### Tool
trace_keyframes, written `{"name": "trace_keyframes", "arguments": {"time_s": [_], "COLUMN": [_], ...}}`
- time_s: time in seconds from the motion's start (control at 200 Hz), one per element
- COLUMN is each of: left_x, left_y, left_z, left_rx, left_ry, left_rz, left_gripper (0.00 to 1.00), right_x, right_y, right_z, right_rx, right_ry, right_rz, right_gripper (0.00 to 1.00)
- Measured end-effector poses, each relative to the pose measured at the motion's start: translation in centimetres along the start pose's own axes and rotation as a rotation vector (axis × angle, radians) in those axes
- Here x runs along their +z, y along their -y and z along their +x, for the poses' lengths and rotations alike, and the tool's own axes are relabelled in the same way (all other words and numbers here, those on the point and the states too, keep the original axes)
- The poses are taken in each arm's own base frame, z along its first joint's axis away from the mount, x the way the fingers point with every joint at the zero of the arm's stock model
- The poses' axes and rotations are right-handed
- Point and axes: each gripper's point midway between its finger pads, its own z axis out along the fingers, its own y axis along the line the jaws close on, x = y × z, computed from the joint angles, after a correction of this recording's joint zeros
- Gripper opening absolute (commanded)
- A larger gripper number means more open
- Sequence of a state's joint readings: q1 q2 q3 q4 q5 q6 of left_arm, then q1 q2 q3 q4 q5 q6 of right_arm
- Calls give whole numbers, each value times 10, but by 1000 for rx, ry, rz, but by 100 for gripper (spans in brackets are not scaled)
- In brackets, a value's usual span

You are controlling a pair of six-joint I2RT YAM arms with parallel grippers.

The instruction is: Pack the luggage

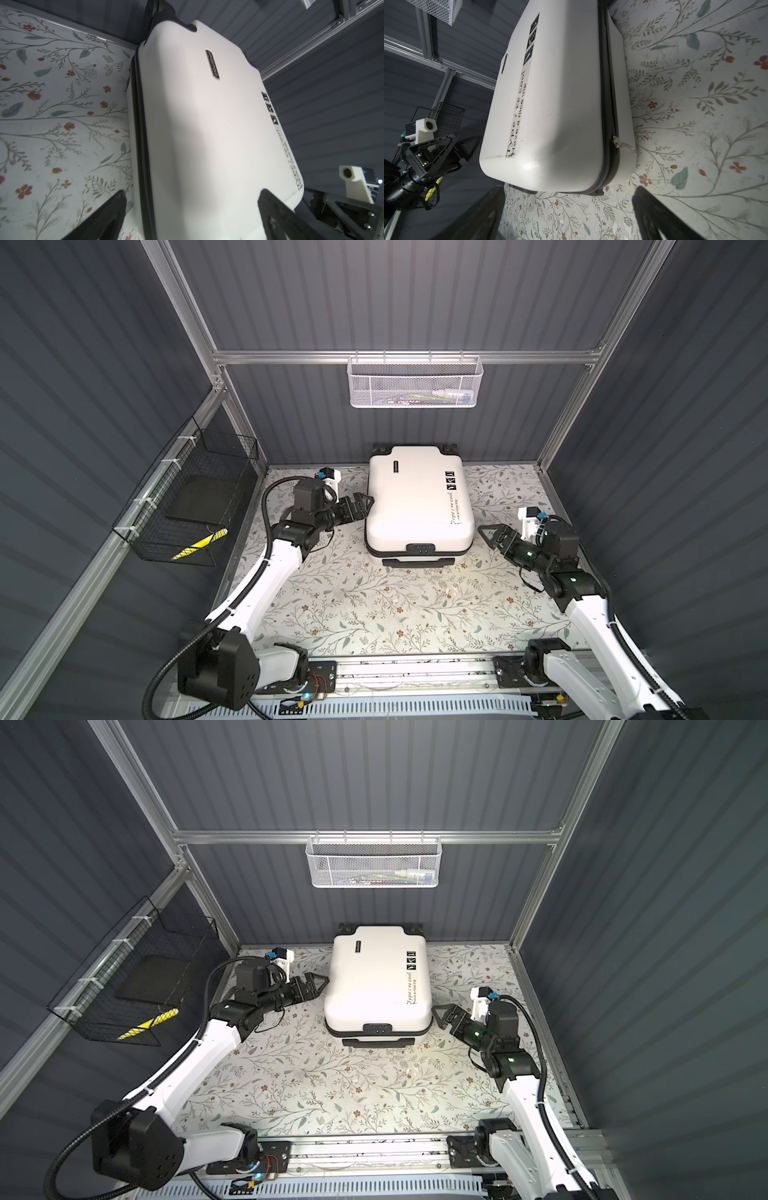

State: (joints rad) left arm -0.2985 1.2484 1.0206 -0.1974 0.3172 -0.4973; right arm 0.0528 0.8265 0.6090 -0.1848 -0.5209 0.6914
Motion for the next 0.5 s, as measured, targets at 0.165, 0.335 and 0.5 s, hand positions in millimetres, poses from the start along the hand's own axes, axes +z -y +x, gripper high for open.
{"name": "trace_keyframes", "arguments": {"time_s": [0.165,0.335,0.5], "left_x": [-22,-34,-32], "left_y": [-16,-35,-39], "left_z": [24,50,68], "left_rx": [-9,-58,-85], "left_ry": [29,46,25], "left_rz": [-57,-106,-76], "left_gripper": [100,100,100], "right_x": [-12,-17,-15], "right_y": [-7,-7,-5], "right_z": [4,14,25], "right_rx": [-38,-50,-44], "right_ry": [12,-10,-54], "right_rz": [-8,4,12], "right_gripper": [95,96,99]}}
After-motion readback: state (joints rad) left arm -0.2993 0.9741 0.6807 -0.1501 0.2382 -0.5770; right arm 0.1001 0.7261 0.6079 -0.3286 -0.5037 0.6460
